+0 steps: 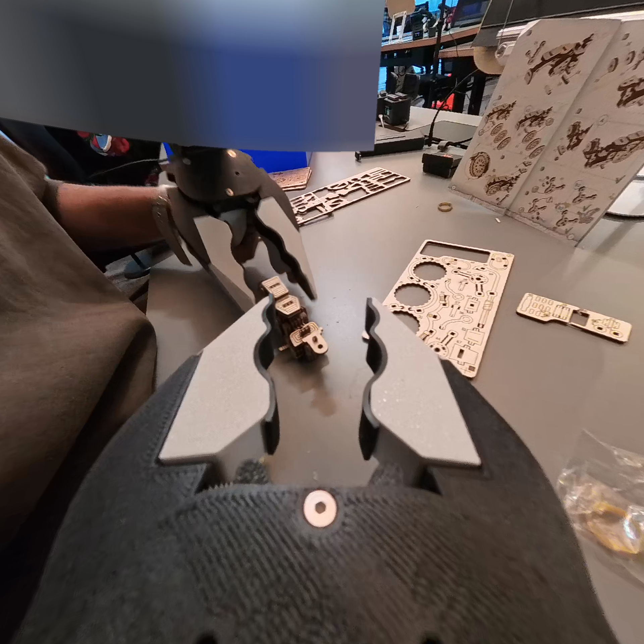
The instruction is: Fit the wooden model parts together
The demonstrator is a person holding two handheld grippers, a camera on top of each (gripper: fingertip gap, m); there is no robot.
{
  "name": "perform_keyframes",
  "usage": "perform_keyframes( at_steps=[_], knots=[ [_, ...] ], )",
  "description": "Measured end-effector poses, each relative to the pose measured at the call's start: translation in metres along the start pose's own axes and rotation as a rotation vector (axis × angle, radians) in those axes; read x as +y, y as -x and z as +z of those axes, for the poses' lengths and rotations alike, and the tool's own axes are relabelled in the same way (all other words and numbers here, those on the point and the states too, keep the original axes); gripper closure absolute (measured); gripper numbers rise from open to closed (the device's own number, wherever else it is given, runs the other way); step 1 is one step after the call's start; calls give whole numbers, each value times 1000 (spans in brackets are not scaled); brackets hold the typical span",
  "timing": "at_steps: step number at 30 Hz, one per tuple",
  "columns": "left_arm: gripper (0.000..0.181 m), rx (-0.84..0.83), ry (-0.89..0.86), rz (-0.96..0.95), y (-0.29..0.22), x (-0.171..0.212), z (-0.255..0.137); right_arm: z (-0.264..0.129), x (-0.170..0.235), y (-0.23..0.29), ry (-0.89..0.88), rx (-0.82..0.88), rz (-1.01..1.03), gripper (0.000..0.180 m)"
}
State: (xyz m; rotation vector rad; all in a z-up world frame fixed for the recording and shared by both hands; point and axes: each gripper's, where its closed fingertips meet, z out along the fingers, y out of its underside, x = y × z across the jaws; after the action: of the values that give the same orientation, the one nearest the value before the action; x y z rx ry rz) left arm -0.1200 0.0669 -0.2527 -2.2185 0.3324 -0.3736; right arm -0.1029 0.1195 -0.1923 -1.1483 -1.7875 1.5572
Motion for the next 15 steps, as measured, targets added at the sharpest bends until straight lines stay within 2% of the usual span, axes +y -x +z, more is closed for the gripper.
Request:
perform_keyframes(
  at_steps=[1, 6, 8, 10, 13, 15],
  knots=[
    [133, -7, -16, -11, 1, -3, -5, 0, 1, -2, 1, 6, 0, 130],
    [123, -11, -158, -139, 11, -13, -42, -1, -1, -14, -23, 38, 34, 130],
    [132, -64, -251, -218, 27, -18, -66, -1, -4, -18, -44, 51, 53, 131],
    [141, -245, -329, -265, 62, -16, -104, -1, -7, -25, -61, 79, 60, 133],
    [145, -569, -425, -372, 120, 2, -187, -2, -9, -34, -80, 129, 42, 137],
    [143, -660, -470, -481, 139, 22, -227, -2, -10, -39, -86, 150, 39, 138]
  ],
)
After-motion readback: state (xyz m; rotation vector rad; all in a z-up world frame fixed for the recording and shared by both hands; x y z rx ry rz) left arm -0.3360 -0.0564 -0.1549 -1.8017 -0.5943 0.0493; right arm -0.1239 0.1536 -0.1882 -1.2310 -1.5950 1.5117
